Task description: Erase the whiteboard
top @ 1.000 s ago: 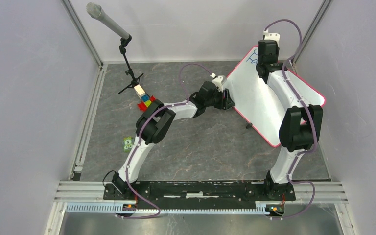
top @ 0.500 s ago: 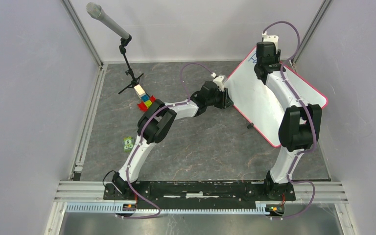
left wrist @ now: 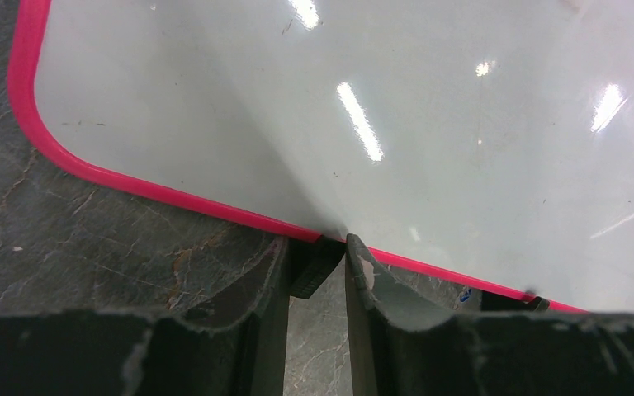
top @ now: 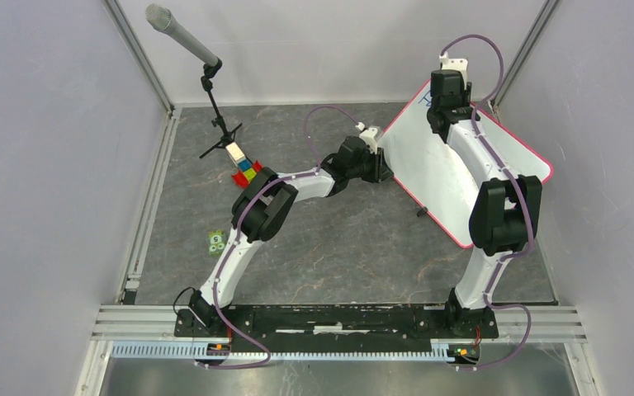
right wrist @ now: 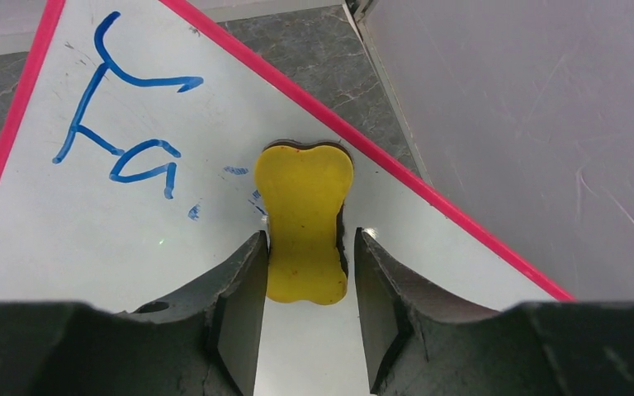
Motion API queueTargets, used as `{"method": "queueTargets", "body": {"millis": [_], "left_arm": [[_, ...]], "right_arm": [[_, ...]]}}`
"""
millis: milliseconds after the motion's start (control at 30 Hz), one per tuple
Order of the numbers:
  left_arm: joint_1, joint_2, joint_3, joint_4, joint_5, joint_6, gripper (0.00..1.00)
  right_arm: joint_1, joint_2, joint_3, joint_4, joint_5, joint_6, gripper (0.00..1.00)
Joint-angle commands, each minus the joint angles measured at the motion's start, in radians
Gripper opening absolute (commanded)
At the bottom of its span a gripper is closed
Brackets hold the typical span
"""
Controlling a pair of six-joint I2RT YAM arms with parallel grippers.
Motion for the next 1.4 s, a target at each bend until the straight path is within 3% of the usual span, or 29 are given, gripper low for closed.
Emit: {"method": "queueTargets", "body": {"millis": [0,233,433,1000,1167,1367], "left_arm": [[-0.024,0.024,0.039,0.005,0.044,-0.008,0.33],[-0.024,0.028,0.045,0.002,0.051,-0.008,0.31],[-0.024,0.035,0.061,-0.014,0.056,-0.008,0.29],[-0.026,0.053,0.101,-0.068,0.023,-0.014,0.26],[-0.026,0.059,0.114,-0.081,0.021,-0.015,0.25],[-0.026,0.060,0.117,-0.084,0.021,-0.016,0.25]], "right_arm": [[0.007,0.013,0.055,0.043,0.028,-0.020,0.48],[0.013,0.041,0.095,0.050,0.028,-0.057,0.53],[0.015,0.060,0.099,0.068,0.023,-0.064,0.35],[0.104,0.254,0.292,0.032,-0.041,-0.031,0.34],[0.092,0.224,0.286,0.014,0.019,-0.031,0.35],[0.040,0.115,0.170,0.025,0.032,0.006,0.35]]}}
